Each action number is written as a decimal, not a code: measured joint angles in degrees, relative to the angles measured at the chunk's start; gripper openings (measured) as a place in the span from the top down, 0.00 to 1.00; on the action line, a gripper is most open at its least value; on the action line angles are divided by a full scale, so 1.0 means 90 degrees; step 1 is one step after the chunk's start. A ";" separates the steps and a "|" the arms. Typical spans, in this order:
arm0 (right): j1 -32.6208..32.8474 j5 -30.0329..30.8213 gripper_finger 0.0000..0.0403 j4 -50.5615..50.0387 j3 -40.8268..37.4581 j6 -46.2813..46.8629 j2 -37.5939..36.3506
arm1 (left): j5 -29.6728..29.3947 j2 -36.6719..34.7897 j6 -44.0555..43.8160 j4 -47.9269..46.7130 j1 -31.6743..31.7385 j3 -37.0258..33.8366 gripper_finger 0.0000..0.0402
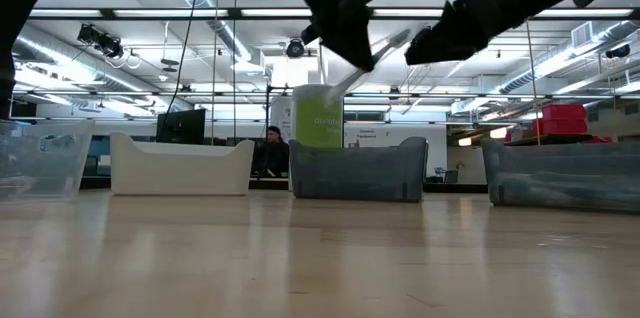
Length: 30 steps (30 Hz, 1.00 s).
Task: Pick & Place Travel size toiletries
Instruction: Put the green toothbrush into the right black bin
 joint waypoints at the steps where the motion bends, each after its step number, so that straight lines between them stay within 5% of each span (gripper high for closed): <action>1: -0.0034 -0.0057 0.57 0.0174 0.0001 0.0086 0.0036 | 0.0000 0.0000 -0.0008 0.0136 -0.0006 0.0000 0.88; 14: 0.0083 -0.0130 0.44 0.1969 -0.0001 0.0825 0.0805 | -0.0310 0.0000 -0.0030 0.0632 -0.0172 0.0000 0.89; 20: 0.0227 0.0531 0.50 0.2289 -0.0001 0.0809 0.0793 | -0.0359 0.0000 -0.0032 0.0604 -0.0241 0.0000 0.89; 30: 0.0235 0.0709 0.72 0.2406 -0.0001 0.0807 0.0785 | -0.0335 0.0000 -0.0181 0.0606 -0.0474 0.0000 0.88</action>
